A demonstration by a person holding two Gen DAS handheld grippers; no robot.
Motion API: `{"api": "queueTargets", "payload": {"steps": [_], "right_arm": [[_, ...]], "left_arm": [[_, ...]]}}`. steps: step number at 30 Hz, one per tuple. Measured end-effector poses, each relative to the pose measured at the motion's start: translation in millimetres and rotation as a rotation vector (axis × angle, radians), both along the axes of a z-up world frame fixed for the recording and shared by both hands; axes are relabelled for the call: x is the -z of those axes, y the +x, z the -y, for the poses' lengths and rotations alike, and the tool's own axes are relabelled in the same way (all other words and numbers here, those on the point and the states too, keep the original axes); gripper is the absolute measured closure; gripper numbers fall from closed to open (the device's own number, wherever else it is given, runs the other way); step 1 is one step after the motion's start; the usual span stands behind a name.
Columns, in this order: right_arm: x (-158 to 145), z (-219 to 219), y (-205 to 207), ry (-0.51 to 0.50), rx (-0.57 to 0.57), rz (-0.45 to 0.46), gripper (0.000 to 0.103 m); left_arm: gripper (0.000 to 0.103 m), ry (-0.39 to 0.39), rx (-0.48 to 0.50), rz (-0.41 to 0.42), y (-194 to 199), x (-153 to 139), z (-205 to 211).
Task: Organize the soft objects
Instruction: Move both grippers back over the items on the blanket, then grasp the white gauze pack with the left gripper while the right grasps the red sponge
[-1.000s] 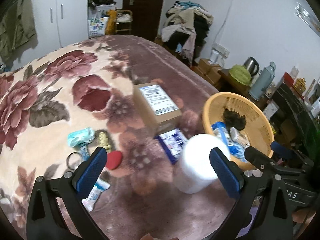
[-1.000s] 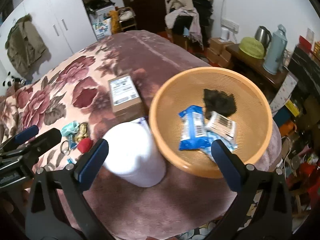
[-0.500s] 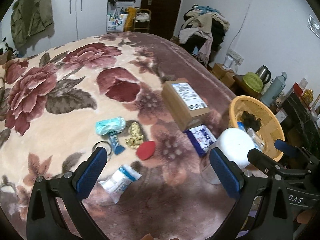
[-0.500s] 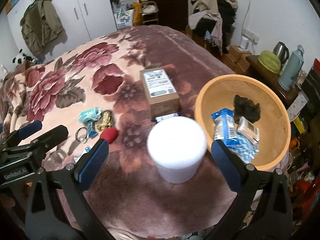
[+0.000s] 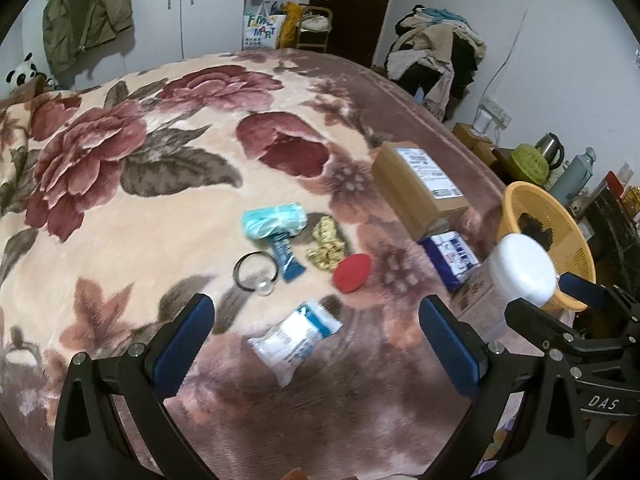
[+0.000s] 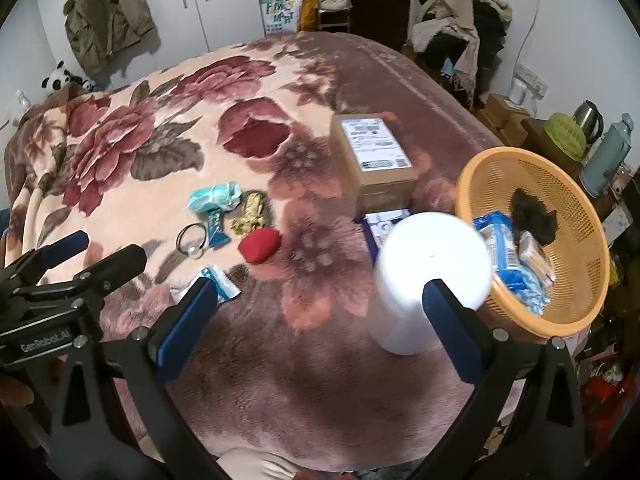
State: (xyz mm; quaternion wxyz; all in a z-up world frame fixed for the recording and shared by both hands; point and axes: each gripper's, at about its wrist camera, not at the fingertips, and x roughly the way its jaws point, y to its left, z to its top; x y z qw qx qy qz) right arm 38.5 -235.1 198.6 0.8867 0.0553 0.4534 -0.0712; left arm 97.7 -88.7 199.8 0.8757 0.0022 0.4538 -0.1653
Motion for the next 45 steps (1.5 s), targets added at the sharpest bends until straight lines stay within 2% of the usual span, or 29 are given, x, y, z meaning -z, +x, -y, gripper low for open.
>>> {"api": "queueTargets", "payload": {"steps": [14, 35, 40, 45], "right_arm": [[44, -38, 8, 0.041, -0.045, -0.080, 0.000], [100, -48, 17, 0.077, -0.038, -0.180, 0.000], [118, -50, 18, 0.089, -0.042, -0.211, 0.000], [137, -50, 14, 0.097, -0.040, -0.248, 0.000]], "left_arm": [[0.001, 0.015, -0.043, -0.067, 2, 46, -38], [0.001, 0.014, -0.074, -0.187, 15, 111, -64], [0.001, 0.044, -0.017, -0.182, 20, 123, -51], [0.001, 0.124, 0.093, -0.156, 28, 133, -22]]}}
